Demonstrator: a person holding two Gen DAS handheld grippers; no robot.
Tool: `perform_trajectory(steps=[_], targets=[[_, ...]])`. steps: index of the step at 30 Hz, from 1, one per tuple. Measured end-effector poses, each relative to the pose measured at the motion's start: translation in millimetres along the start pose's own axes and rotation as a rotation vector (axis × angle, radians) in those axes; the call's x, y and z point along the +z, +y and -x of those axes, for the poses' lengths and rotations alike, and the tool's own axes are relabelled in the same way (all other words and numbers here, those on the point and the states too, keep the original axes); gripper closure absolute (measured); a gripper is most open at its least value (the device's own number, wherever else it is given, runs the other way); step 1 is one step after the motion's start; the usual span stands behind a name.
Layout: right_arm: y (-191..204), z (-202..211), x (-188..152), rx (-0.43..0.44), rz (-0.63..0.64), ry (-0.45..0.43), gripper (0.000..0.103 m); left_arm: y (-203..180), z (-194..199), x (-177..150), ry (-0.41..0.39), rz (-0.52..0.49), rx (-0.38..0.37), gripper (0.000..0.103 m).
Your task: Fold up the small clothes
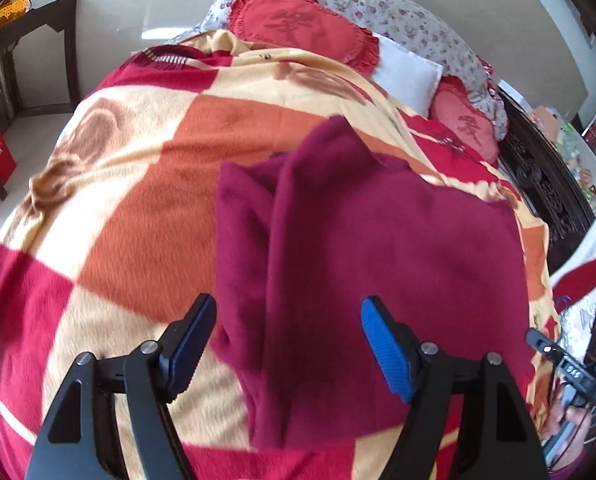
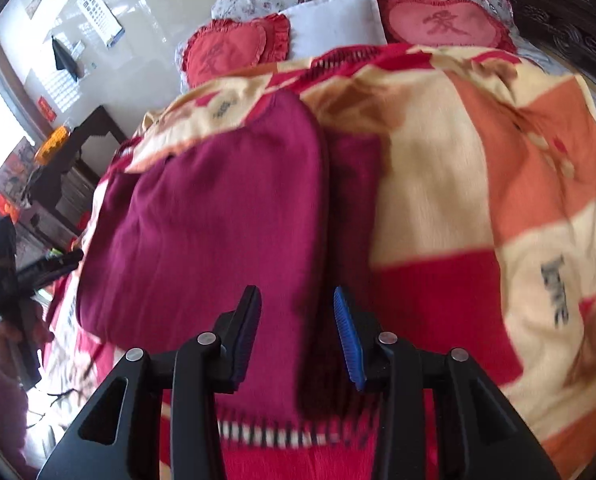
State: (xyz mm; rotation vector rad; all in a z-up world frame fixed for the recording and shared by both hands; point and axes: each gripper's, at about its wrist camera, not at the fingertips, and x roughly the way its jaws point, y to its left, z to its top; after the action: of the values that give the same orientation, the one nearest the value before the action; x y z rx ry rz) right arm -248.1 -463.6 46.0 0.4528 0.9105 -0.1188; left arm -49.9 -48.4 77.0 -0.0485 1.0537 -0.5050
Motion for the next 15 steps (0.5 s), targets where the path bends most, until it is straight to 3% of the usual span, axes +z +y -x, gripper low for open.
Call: perform_trajectory(steps=[2,3,4,8,12,15], targets=[[4,-9,-16,0.033,0.002,0.018,0.084,-4,0,-13,0.016,-0.020,-0.002,0.024],[7,-14,-22,0.025,0.012,0.029,0.089,-4,-1,-20,0.029,-0.031,0.010,0.024],[9,-17,-25,0.011,0.014,0.030,0.103,-4,-2,-24,0.038,-0.035,0.020,0.024],[3,12,-30,0.065,-0.036,-0.045,0.103,7,10,-41,0.030,-0.013,0.014,0.024],[-11,-7,-46,0.022,-0.072,0.041,0.103,18,-1,-48,0.054,-0.007,0.059,0.024],[-12,2,-46,0.050,-0.123,0.002,0.103,28,-4,-50,0.064,0.043,0.038,0.024]])
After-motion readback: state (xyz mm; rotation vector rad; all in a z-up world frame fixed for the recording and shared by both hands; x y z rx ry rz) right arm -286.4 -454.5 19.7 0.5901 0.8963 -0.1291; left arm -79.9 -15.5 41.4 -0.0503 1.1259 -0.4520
